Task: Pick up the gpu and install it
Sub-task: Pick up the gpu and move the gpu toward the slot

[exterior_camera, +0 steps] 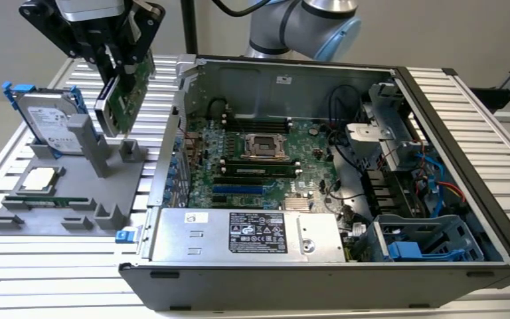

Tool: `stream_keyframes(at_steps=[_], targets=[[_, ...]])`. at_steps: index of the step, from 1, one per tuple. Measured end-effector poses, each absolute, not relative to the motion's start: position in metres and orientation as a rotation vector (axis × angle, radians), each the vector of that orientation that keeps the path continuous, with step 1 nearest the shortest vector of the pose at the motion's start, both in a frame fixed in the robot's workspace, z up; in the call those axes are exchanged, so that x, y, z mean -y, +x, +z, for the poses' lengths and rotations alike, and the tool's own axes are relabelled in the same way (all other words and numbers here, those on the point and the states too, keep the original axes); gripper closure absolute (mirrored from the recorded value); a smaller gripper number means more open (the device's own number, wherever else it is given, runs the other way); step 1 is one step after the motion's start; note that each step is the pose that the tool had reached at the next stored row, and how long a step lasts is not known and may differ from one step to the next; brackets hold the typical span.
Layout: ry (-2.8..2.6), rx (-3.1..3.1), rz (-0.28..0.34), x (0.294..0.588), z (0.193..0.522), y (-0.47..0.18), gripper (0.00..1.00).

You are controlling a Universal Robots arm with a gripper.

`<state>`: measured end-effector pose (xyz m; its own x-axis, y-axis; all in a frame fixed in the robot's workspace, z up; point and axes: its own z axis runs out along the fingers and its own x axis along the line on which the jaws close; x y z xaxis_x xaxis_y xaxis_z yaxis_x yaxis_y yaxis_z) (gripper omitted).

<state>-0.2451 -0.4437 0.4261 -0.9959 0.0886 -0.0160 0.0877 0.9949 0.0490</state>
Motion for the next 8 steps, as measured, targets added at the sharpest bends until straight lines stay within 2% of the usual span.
stream_keyframes(at_steps=[8], targets=[[0.138,-3.119,0.075,0.4437,0.4267,-0.2377,1.00]])
